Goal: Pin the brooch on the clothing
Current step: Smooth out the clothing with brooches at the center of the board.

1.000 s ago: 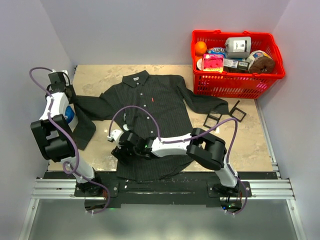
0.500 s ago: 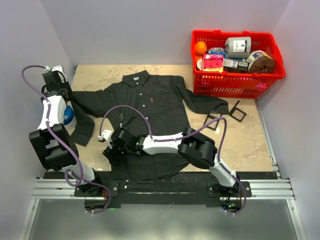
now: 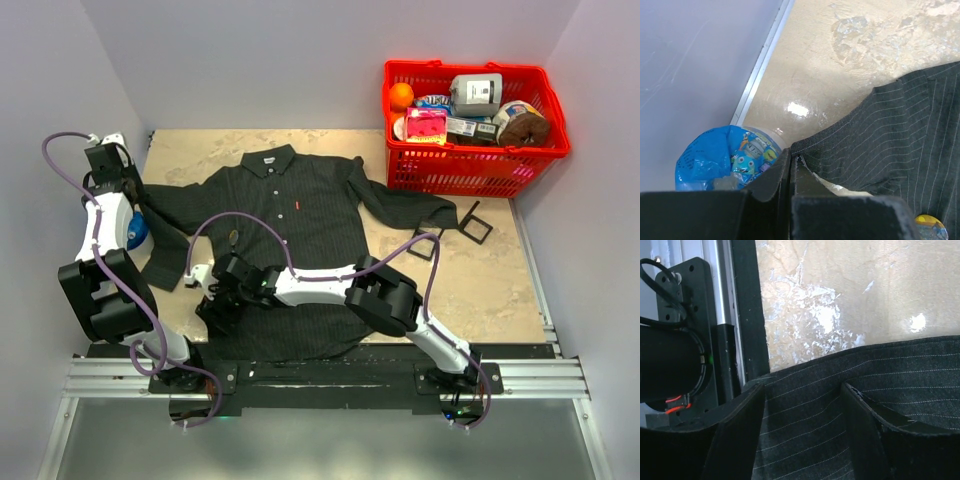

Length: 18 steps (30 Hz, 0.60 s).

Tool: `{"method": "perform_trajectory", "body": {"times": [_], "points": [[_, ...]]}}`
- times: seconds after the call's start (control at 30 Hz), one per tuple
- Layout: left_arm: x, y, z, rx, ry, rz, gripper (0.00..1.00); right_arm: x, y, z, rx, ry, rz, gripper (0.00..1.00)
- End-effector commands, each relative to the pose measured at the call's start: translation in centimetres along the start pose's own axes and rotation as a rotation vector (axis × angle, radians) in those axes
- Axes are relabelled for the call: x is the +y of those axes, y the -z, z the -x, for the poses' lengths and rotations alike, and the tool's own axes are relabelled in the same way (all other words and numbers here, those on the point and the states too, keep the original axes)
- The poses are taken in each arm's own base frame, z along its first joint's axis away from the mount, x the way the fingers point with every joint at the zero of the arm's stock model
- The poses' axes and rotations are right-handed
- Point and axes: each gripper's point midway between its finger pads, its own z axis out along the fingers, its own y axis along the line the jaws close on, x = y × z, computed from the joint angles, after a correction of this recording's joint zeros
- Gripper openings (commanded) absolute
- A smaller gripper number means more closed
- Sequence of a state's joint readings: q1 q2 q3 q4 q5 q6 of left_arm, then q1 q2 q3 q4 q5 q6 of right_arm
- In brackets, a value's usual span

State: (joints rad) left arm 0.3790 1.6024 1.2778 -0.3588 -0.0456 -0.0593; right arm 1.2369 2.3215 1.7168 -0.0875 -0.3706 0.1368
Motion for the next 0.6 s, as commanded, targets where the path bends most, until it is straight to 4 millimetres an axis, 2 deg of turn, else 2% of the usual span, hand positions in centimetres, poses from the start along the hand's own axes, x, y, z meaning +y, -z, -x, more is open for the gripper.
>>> {"method": "perform_trajectory", "body": {"times": [0.0, 0.03, 0.07, 0.1, 0.13, 0.17, 0.2, 0.23, 0.27, 0.3, 0.33, 0.37, 0.4, 0.43, 0.47, 0.5, 0.57], "points": [[1.2, 1.2, 2.0, -0.076, 0.013, 0.051, 0.00, 1.1, 1.6, -0.4, 0.047, -0.003, 0.026, 0.68], [1.1, 1.4, 2.2, -0.085, 0.012, 0.047, 0.00, 0.8, 2.5, 0.5, 0.019, -0.008, 0.014, 0.68], [0.8, 1.4, 2.2, -0.087, 0.010, 0.037, 0.04, 1.1, 4.2, 3.4, -0.060, 0.009, 0.013, 0.69], [0.3, 1.7, 2.6, -0.106, 0.008, 0.011, 0.18, 0.8, 5.3, 4.0, -0.084, -0.008, 0.000, 0.70], [0.0, 1.7, 2.6, -0.113, -0.001, 0.003, 0.27, -0.6, 6.9, 5.7, -0.145, -0.019, -0.025, 0.71], [-0.7, 1.9, 2.8, -0.121, -0.013, -0.006, 0.41, -1.3, 8.2, 6.6, -0.177, -0.031, -0.041, 0.71], [-1.2, 2.3, 3.1, -0.136, -0.025, -0.014, 0.46, -1.5, 10.8, 7.8, -0.223, -0.045, -0.050, 0.72], [-1.8, 2.5, 3.3, -0.146, -0.044, -0.025, 0.50, -3.9, 12.9, 8.8, -0.270, -0.071, -0.090, 0.73], [-3.2, 2.7, 3.1, -0.152, -0.069, -0.049, 0.58, -5.0, 14.7, 9.4, -0.303, -0.085, -0.117, 0.76], [-3.6, 3.1, 3.6, -0.173, -0.080, -0.046, 0.64, -6.0, 16.9, 9.7, -0.332, -0.100, -0.161, 0.78], [-4.0, 3.4, 3.7, -0.180, -0.097, -0.041, 0.68, -8.7, 19.3, 9.9, -0.356, -0.129, -0.222, 0.80], [-5.2, 3.6, 3.5, -0.184, -0.120, -0.050, 0.75, -10.1, 20.6, 9.7, -0.365, -0.144, -0.265, 0.80], [-5.4, 4.2, 4.0, -0.208, -0.129, -0.031, 0.77, -12.8, 22.5, 9.0, -0.369, -0.171, -0.329, 0.81], [-5.9, 4.5, 4.1, -0.222, -0.134, -0.035, 0.78, -14.1, 24.2, 8.8, -0.379, -0.184, -0.388, 0.81], [-7.1, 4.6, 3.6, -0.224, -0.151, -0.057, 0.80, -15.5, 25.2, 8.2, -0.378, -0.197, -0.429, 0.81], [-7.9, 5.1, 4.1, -0.256, -0.154, -0.076, 0.81, -17.8, 26.7, 7.2, -0.377, -0.230, -0.482, 0.81], [-10.0, 5.2, 3.7, -0.257, -0.165, -0.143, 0.81, -20.3, 27.9, 5.7, -0.359, -0.273, -0.539, 0.81]]}}
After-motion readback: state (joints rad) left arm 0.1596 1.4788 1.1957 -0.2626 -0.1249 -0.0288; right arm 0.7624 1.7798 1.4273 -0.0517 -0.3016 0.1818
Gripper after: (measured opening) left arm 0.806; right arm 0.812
